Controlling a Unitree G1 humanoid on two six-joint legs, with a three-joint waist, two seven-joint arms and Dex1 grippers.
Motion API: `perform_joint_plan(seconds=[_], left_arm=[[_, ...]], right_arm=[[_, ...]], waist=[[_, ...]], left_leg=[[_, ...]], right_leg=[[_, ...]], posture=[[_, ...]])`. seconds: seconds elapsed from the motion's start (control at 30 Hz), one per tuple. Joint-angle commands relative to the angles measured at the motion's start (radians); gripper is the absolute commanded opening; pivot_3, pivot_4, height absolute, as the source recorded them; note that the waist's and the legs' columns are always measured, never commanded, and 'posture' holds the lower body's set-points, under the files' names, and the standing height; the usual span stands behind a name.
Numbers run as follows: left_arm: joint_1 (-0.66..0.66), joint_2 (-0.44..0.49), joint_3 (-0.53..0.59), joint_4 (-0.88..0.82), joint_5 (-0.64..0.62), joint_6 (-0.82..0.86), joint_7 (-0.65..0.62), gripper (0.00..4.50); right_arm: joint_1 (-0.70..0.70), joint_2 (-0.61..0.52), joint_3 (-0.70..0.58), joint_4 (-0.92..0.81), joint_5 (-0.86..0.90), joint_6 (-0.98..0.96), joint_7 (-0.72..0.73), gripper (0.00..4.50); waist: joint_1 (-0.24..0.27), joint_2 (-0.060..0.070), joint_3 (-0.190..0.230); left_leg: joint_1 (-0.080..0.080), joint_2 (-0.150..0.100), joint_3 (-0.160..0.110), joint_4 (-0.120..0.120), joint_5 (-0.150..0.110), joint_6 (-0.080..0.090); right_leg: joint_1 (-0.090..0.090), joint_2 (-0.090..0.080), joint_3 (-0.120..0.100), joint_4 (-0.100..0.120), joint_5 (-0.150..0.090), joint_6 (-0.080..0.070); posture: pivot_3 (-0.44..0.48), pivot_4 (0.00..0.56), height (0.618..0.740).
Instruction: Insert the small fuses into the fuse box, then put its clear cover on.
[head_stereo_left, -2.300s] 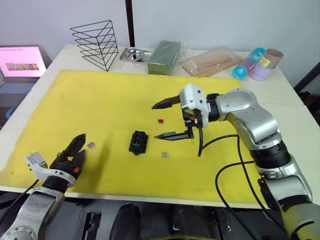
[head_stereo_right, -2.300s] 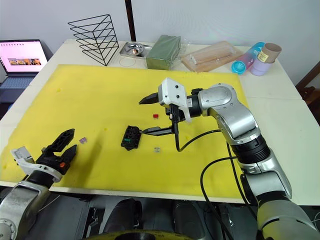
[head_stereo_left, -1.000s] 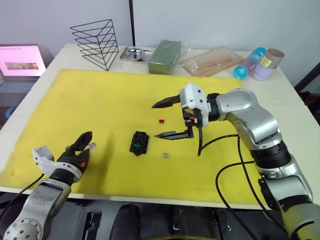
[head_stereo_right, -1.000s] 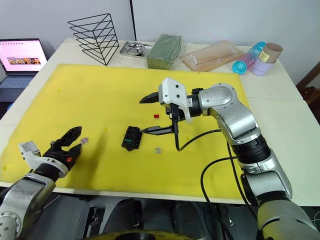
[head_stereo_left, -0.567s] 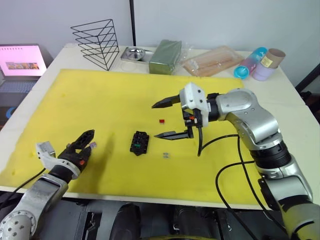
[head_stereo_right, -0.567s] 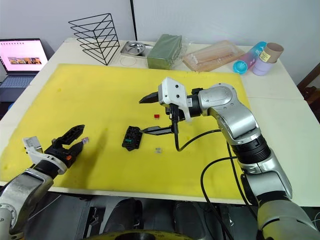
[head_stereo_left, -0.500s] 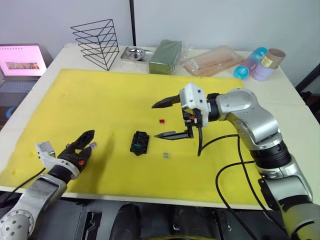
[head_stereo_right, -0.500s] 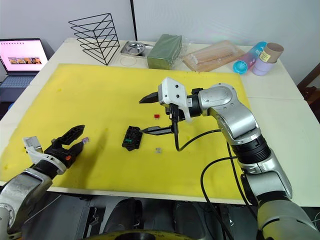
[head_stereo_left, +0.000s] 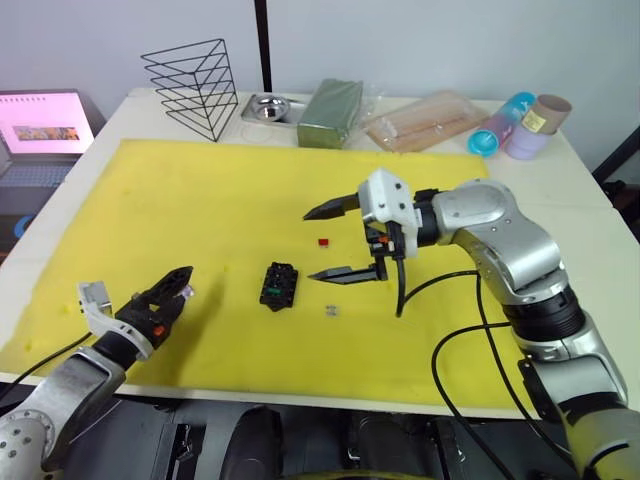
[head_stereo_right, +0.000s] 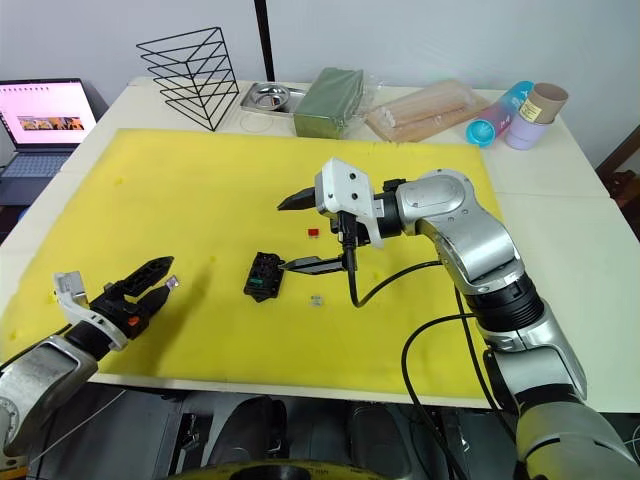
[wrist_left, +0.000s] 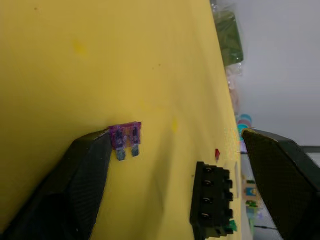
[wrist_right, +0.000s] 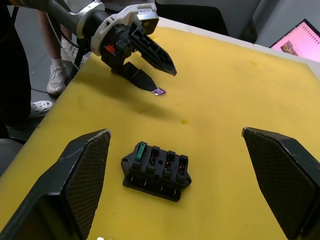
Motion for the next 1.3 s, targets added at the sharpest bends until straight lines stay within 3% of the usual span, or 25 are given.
perform_joint_plan(seconds=[0.03,0.2,0.3,0.53,0.7,0.87,1.07,1.13,1.23,1.3], left_arm=[[0.037,-0.012,-0.006,0.032,0.032,0.024,0.014,2.84],[0.036,-0.014,0.008,0.047,0.045,0.027,0.02,2.84],[0.041,-0.01,0.017,0.084,0.066,0.03,0.033,2.28],[0.047,-0.019,0.034,0.107,0.099,0.047,0.015,0.05],[0.064,-0.029,0.055,0.125,0.106,0.057,-0.012,0.05],[0.115,-0.013,0.115,0.05,0.033,0.092,-0.089,0.05],[0.137,0.106,0.238,-0.077,0.01,0.167,-0.354,0.05],[0.076,0.125,0.261,-0.171,0.134,0.1,-0.463,0.05],[-0.006,0.24,0.189,-0.225,0.312,0.12,-0.622,0.05],[-0.068,0.288,0.145,-0.174,0.295,0.165,-0.658,0.05]], right_arm=[[-0.004,-0.018,-0.039,-0.032,0.01,-0.005,-0.006,4.5],[-0.003,-0.018,-0.035,-0.033,0.014,-0.005,-0.007,4.5],[-0.01,-0.013,-0.032,-0.021,0.012,-0.013,-0.005,4.5],[-0.014,-0.009,-0.028,-0.014,0.01,-0.018,0.0,4.5],[-0.017,-0.007,-0.027,-0.005,0.009,-0.024,0.004,4.5],[-0.019,-0.011,-0.032,0.003,0.024,-0.002,0.013,4.5],[-0.048,-0.009,-0.096,0.006,0.152,0.188,-0.001,4.5],[-0.071,-0.015,-0.112,0.024,0.199,0.259,0.009,4.5],[-0.112,-0.006,-0.135,0.059,0.272,0.37,0.012,4.5],[-0.133,0.012,-0.159,0.085,0.33,0.446,-0.003,4.5]], waist=[[-0.002,0.0,0.0],[-0.003,0.0,0.0],[-0.004,0.0,0.0],[-0.007,0.001,-0.001],[-0.009,0.002,-0.001],[-0.035,0.002,0.0],[-0.042,-0.002,0.003],[-0.032,-0.003,0.004],[-0.021,-0.007,0.006],[-0.022,-0.006,0.007]], left_leg=[[0.0,0.0,0.0,0.0,0.0,0.0],[0.0,0.0,0.001,-0.004,0.0,0.0],[0.0,0.0,0.001,-0.006,0.0,0.0],[0.0,0.0,0.002,-0.011,0.0,0.0],[0.0,0.002,0.002,-0.012,0.0,0.0],[0.0,0.002,0.003,-0.012,0.0,0.0],[-0.004,0.003,0.003,-0.013,0.0,0.0],[-0.004,0.003,0.003,-0.012,0.001,-0.001],[-0.004,0.001,0.003,-0.011,0.001,-0.002],[-0.004,0.0,0.004,-0.012,0.002,-0.003]], right_leg=[[0.0,0.0,0.0,0.0,0.0,0.0],[-0.002,0.0,0.001,-0.001,0.0,0.0],[-0.003,0.0,0.001,-0.001,0.0,0.0],[-0.007,0.002,0.002,-0.001,0.0,0.0],[-0.008,0.004,0.003,0.0,0.0,0.0],[-0.008,0.004,0.003,0.0,0.0,0.0],[-0.013,0.004,0.002,0.0,0.0,0.0],[-0.013,0.003,0.002,0.0,0.0,0.0],[-0.012,0.003,0.002,0.0,0.0,-0.001],[-0.012,0.002,0.002,-0.001,0.0,-0.002]], posture=[[0.0,0.15,0.74],[0.0,0.15,0.74],[0.0,0.15,0.74],[0.0,0.15,0.74],[0.0,0.15,0.74],[0.0,0.15,0.74],[0.0,0.15,0.74],[0.0,0.15,0.74],[0.0,0.15,0.74],[0.0,0.15,0.74]])
